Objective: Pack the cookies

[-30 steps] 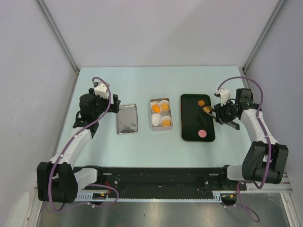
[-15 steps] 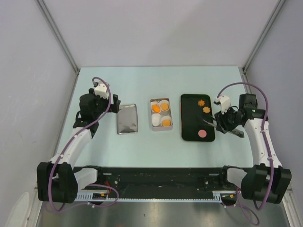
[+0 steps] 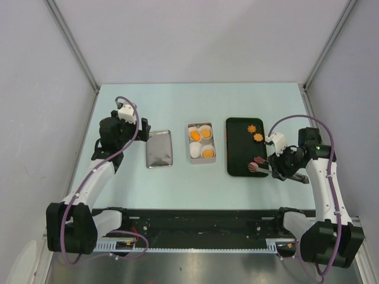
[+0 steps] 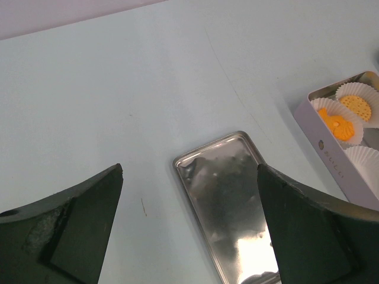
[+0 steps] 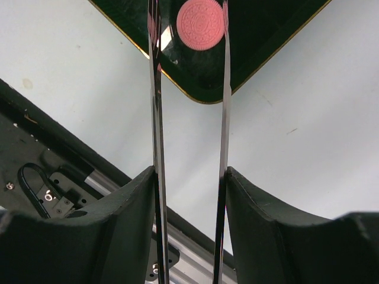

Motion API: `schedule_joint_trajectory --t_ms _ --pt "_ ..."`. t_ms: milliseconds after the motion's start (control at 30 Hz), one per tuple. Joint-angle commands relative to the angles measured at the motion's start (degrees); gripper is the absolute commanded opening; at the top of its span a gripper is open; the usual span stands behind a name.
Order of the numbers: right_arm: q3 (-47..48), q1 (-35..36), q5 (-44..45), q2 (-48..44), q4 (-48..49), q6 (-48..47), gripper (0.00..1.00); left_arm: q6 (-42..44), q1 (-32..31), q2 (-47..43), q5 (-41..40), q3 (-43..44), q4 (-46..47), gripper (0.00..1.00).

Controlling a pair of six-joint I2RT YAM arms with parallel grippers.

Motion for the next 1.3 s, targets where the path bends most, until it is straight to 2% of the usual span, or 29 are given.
schedule_joint_trajectory --t_ms 0,1267 --pt "-1.25 0.23 1.25 -1.13 -0.7 -1.66 0.52 1.07 -0.38 -0.15 0.93 -0.38 2.23 1.0" --pt "-3.36 0.14 3.62 3.18 4.4 -0.87 0.51 1.43 -0.38 -0.68 0.41 -0.81 2.49 1.0"
